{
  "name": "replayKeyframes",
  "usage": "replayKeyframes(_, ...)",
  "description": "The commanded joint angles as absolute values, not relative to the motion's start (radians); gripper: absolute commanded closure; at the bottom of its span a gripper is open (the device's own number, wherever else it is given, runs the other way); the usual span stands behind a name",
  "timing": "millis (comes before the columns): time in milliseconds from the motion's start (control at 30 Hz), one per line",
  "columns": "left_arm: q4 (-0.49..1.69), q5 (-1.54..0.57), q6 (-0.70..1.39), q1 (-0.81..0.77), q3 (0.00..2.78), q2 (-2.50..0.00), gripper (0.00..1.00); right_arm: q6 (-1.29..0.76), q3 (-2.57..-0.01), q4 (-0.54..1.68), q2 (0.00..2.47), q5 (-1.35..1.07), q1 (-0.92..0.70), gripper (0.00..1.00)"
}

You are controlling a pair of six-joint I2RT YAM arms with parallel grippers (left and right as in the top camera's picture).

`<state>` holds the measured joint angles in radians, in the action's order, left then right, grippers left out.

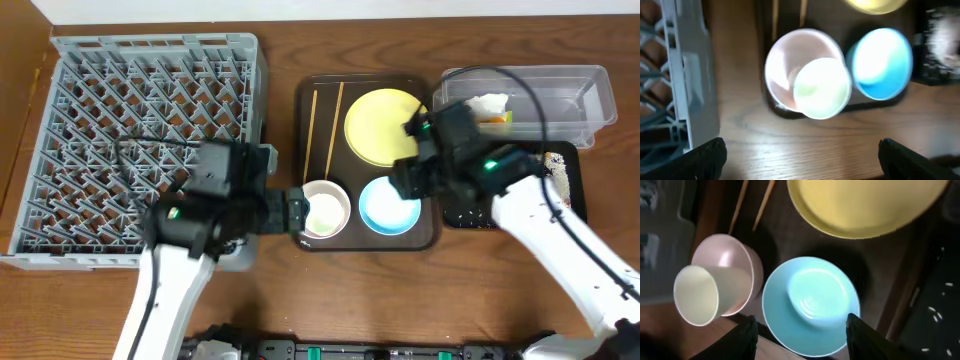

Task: Sort waste into correct bins and load items into the dishwasher
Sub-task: 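Set the emptied light-blue bowl back on the brown tray with the right gripper, then grasp the white cup from the pink bowl with the right gripper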

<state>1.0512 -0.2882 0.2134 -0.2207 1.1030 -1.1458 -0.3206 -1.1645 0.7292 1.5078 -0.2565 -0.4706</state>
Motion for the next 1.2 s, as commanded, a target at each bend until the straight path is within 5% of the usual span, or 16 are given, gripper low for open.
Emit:
replayKeyframes(0,1.047,-0.253,0.303,-0.237,1.105,-1.246,0.02,-0.336,-1.178,0.740,1.495,-0.395,-0.419,0.46)
replayKeyframes(233,1.016,-0.365,0.320,-0.250,1.104,-1.420,0.01,-0.317,-1.178,0.771,1.495,-0.420,-0.407,0.47)
replayKeyframes(500,0.999,-0.294,0.321,-0.344,1.103,-1.559,0.15,-0.317,-1.178,0.774,1.495,-0.420,-0.407,0.46)
replayKeyframes(867,1.011,-0.234,0.336,-0.326,1.118,-1.531,0.19,-0.192,-1.178,0.748,1.496,-0.559,-0.449,0.57)
replayKeyframes(1033,1.039,-0.243,0.358,-0.257,1.151,-1.431,0.21,-0.193,-1.178,0.703,1.517,-0.424,-0.558,0.56)
replayKeyframes(1167,1.048,-0.246,0.380,-0.175,1.151,-1.287,0.02,-0.194,-1.176,0.605,1.572,-0.276,-0.675,0.48)
